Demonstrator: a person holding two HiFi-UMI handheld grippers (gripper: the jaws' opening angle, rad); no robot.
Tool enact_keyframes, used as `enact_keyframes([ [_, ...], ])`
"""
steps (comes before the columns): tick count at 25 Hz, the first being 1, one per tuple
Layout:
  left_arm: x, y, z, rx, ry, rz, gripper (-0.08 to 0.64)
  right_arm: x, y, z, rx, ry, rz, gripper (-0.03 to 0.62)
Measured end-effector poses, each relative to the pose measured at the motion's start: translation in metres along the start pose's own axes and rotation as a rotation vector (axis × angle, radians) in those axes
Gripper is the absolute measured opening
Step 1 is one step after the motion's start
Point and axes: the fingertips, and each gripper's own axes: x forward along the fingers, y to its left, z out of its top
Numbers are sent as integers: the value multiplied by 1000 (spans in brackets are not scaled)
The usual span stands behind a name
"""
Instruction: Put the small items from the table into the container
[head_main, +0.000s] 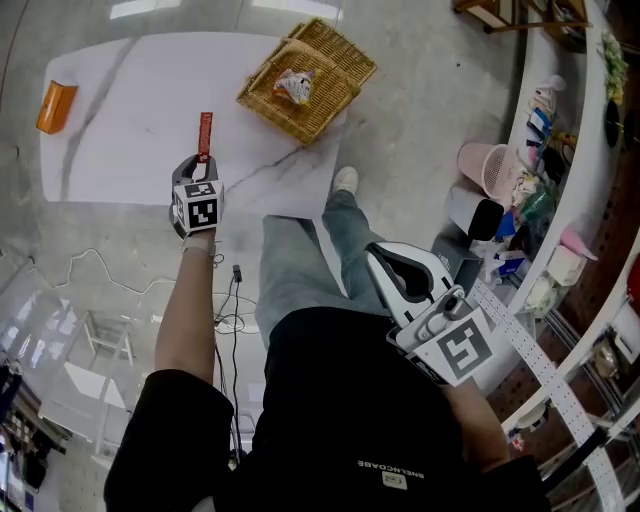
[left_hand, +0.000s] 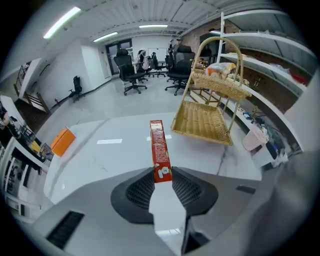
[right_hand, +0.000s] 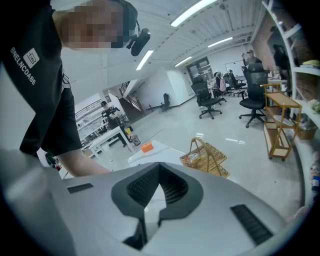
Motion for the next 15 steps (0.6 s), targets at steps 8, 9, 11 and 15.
enact_keyframes([
  [8, -50, -38, 48, 43, -93, -5, 110, -36, -5, 16, -26, -61, 5, 0],
  [9, -55, -43, 55, 50, -105, -9, 110, -40, -7, 17, -27, -67, 2, 0],
  [11, -63, -55, 68, 65, -126, -19, 110, -49, -11, 20, -27, -82, -7, 0],
  [15, -75, -78, 96, 101, -169, -42, 110, -62, -20, 25, -27, -116, -31, 0],
])
